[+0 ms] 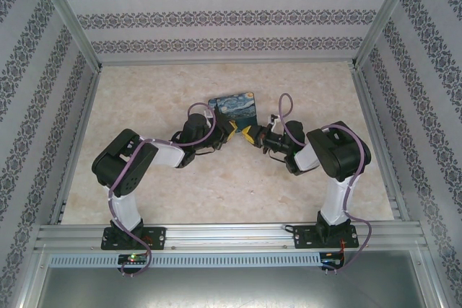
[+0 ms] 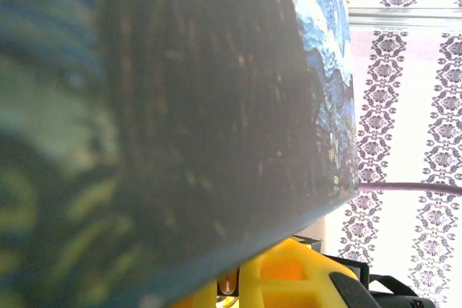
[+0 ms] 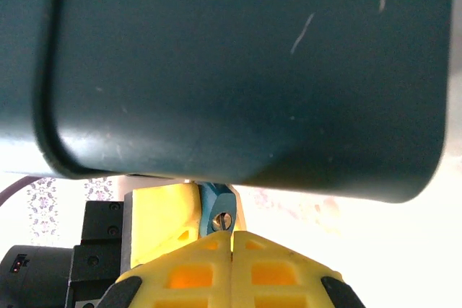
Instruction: Unlock a padlock with a key
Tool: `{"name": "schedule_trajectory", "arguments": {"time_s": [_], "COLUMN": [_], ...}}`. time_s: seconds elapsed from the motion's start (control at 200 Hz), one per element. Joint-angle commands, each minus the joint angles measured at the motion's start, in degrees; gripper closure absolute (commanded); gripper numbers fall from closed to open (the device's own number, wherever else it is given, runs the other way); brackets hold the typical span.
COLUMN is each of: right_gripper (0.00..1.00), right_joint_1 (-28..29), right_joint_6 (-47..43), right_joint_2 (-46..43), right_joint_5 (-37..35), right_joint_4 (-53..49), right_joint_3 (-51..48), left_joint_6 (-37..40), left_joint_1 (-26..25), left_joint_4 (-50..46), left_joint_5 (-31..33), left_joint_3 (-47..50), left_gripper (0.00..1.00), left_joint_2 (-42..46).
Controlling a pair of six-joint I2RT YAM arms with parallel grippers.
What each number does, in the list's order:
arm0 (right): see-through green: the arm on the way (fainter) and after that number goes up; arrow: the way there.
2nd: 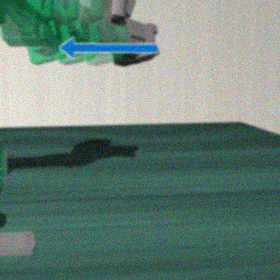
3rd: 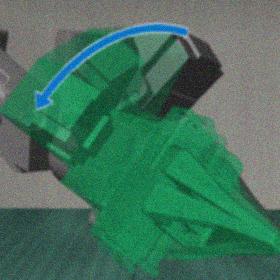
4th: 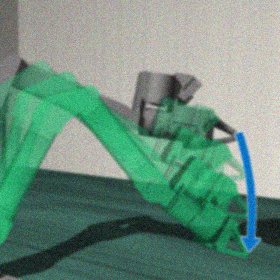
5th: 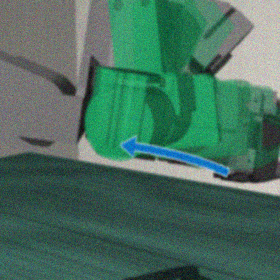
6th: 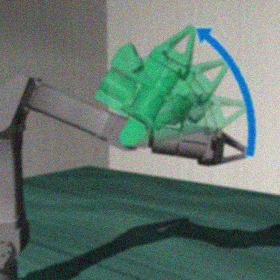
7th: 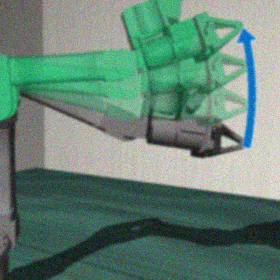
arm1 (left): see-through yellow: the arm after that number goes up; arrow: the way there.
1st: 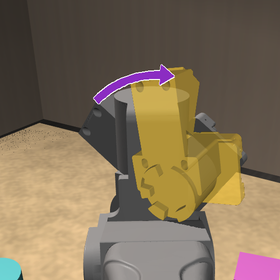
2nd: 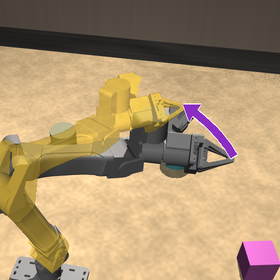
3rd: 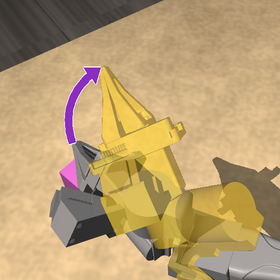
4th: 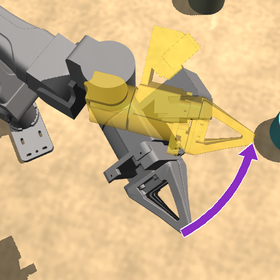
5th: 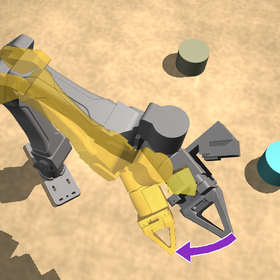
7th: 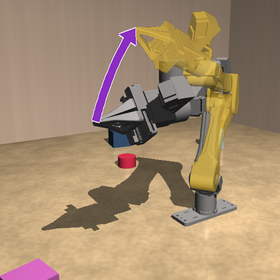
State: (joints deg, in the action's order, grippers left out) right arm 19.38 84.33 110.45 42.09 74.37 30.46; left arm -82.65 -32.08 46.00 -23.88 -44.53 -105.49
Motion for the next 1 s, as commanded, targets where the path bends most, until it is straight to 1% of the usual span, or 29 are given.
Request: {"name": "schedule_trajectory", "arguments": {"time_s": [0.0, 0.225, 0.445, 0.799, 0.994], "right_gripper": [1.00, 1.00, 1.00, 1.00, 1.00], "right_joint_1": [1.84, -0.44, -1.40, -1.49, -1.48], "right_joint_6": [0.23, -2.59, -7.23, -7.71, -6.93], "right_joint_2": [0.77, 2.05, -0.11, -3.53, -3.62], "right_joint_5": [-0.11, 2.41, 5.77, 6.96, 7.41], "right_joint_4": [4.49, 4.64, 1.56, 1.54, 2.42], "right_joint_3": [4.11, 2.90, 2.73, -1.30, -1.16], "left_joint_6": [-0.78, 0.17, 2.01, 3.77, 4.82], "left_joint_1": [-3.71, -3.73, -3.35, -2.47, -2.29], "left_joint_4": [5.53, 4.45, 3.14, 1.72, 1.33], "left_joint_5": [-12.29, -12.51, -13.36, -14.08, -14.96], "left_joint_3": [-2.16, -1.63, -2.05, -3.45, -3.73], "left_gripper": [1.00, 1.00, 1.00, 1.00, 1.00], "left_joint_2": [-0.58, -0.30, -0.39, -1.56, -1.47]}}
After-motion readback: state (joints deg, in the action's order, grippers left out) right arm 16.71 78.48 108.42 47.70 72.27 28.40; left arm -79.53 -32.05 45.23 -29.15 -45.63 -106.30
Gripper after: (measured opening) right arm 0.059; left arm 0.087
